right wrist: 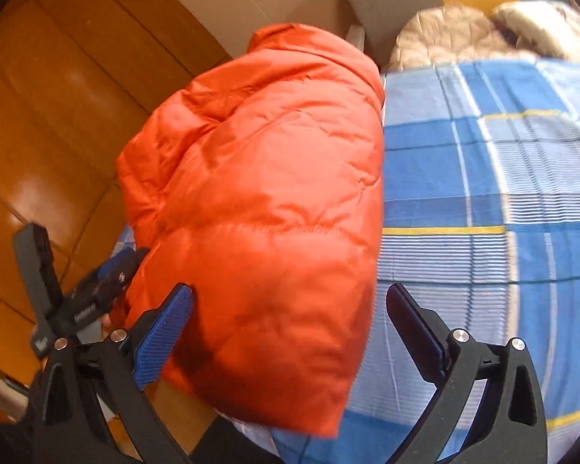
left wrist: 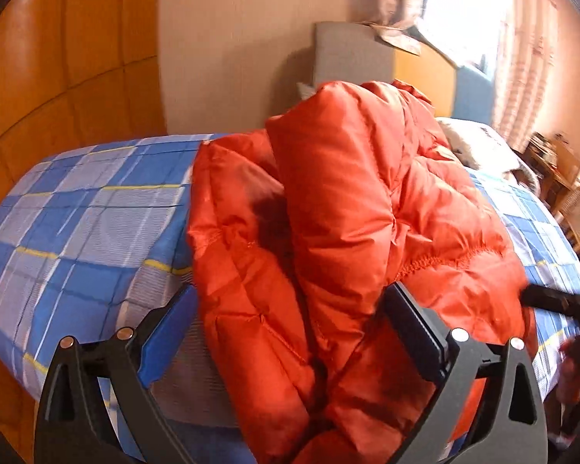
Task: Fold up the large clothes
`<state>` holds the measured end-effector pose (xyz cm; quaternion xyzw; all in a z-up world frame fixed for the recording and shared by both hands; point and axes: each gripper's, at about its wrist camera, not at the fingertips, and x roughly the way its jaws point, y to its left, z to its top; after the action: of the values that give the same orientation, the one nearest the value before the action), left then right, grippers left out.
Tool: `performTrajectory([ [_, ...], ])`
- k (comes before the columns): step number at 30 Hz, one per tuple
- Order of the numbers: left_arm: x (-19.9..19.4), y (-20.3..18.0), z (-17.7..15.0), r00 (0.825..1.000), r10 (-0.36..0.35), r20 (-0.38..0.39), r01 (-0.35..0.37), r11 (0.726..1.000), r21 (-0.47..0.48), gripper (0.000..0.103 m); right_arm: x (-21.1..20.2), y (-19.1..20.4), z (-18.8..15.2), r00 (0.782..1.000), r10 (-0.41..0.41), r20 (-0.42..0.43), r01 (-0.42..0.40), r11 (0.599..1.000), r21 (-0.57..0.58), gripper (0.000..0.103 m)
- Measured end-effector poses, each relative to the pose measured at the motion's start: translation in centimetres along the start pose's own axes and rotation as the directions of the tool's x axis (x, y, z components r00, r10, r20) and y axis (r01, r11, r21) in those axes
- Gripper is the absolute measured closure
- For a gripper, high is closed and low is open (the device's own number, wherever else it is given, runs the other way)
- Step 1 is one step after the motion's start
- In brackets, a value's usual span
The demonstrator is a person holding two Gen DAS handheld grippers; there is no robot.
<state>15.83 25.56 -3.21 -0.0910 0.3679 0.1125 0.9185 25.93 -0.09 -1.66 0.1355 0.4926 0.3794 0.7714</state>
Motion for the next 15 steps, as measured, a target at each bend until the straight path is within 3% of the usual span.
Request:
performTrajectory([
  [4, 1.3, 1.7, 0.0, 0.992, -0.121, -0.021, 0.121, 0.993, -0.004, 0.004, 2.2, -1.0, 1.6, 0.996, 0.078, -0.035, -0.077, 0.997, 0.031, 0.003],
  [6, 2.4, 3.2, 0.0, 0.977, -0.210, -0.044, 0.208, 0.977, -0.040, 0.004, 3.2, -1.3, 2.3, 0.993, 0.095, -0.065, -0.093, 0.995, 0.028, 0.003],
  [9, 3.8, 4.7, 0.0, 0.957, -0.283, -0.063, 0.279, 0.958, -0.071, 0.004, 4.5, -1.5, 3.2, 0.987, 0.124, -0.105, -0.124, 0.992, 0.013, 0.003],
  [12, 5.4, 6.0, -0.3, 0.929, -0.362, -0.074, 0.353, 0.929, -0.117, 0.005, 5.9, -1.9, 3.9, 0.976, 0.168, -0.140, -0.166, 0.986, 0.027, 0.003],
  [15, 6.8, 7.6, -0.8, 0.878, -0.476, -0.051, 0.460, 0.868, -0.189, 0.020, 7.2, -2.6, 4.4, 0.964, 0.214, -0.157, -0.207, 0.977, 0.059, 0.003],
])
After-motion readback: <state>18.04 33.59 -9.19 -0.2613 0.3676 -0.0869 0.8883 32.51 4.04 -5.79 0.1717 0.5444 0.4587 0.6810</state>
